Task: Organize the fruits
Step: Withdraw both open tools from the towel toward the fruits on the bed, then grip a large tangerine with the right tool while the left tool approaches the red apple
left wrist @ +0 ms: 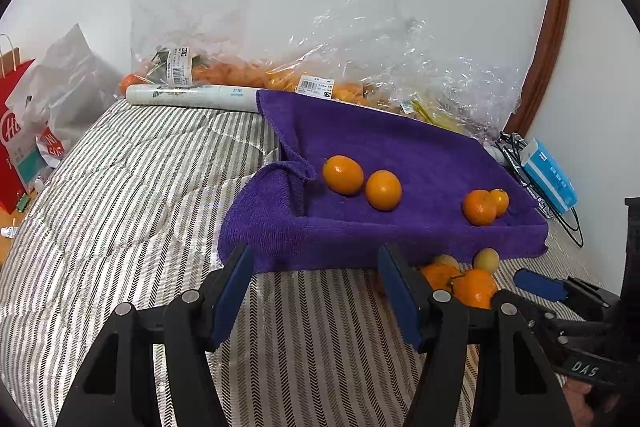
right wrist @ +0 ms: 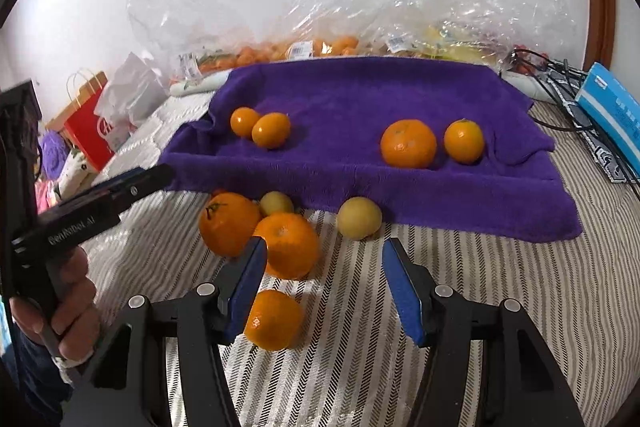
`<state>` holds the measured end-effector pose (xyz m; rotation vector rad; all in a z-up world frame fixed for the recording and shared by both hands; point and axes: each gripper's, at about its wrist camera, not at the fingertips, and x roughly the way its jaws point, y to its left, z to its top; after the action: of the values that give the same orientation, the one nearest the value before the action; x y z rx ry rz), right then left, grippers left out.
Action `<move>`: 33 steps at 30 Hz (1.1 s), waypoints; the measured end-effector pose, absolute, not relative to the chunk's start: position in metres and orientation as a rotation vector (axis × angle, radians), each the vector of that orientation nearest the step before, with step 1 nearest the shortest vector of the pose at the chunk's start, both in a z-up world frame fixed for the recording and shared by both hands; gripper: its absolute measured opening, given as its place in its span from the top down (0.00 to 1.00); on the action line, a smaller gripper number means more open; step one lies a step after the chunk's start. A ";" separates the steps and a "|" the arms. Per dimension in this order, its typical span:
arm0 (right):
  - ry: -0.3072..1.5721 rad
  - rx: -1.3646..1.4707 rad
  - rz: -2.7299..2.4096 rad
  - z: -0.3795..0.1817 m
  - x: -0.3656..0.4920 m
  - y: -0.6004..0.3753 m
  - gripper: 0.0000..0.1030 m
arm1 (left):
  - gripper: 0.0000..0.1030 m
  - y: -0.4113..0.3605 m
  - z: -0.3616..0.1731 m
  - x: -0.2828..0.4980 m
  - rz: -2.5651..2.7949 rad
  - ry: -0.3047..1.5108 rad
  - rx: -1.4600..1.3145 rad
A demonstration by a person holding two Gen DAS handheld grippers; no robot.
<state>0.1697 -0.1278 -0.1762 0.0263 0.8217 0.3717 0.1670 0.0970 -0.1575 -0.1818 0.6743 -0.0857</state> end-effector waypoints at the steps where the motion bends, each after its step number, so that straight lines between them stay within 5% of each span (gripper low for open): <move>1: 0.817 0.026 0.376 -0.177 0.170 -0.127 0.42 | 0.40 0.097 -0.158 0.167 -0.087 0.675 -0.182; 30: 0.873 -0.120 0.452 -0.189 0.181 -0.088 0.49 | 0.40 0.098 -0.159 0.169 -0.085 0.681 -0.189; 33: 0.858 -0.117 0.449 -0.188 0.180 -0.088 0.60 | 0.40 0.098 -0.159 0.169 -0.089 0.680 -0.190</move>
<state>0.1800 -0.0883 -0.1878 -0.1171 0.8578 0.4489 0.1689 0.0980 -0.1590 -0.1901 0.6801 -0.0891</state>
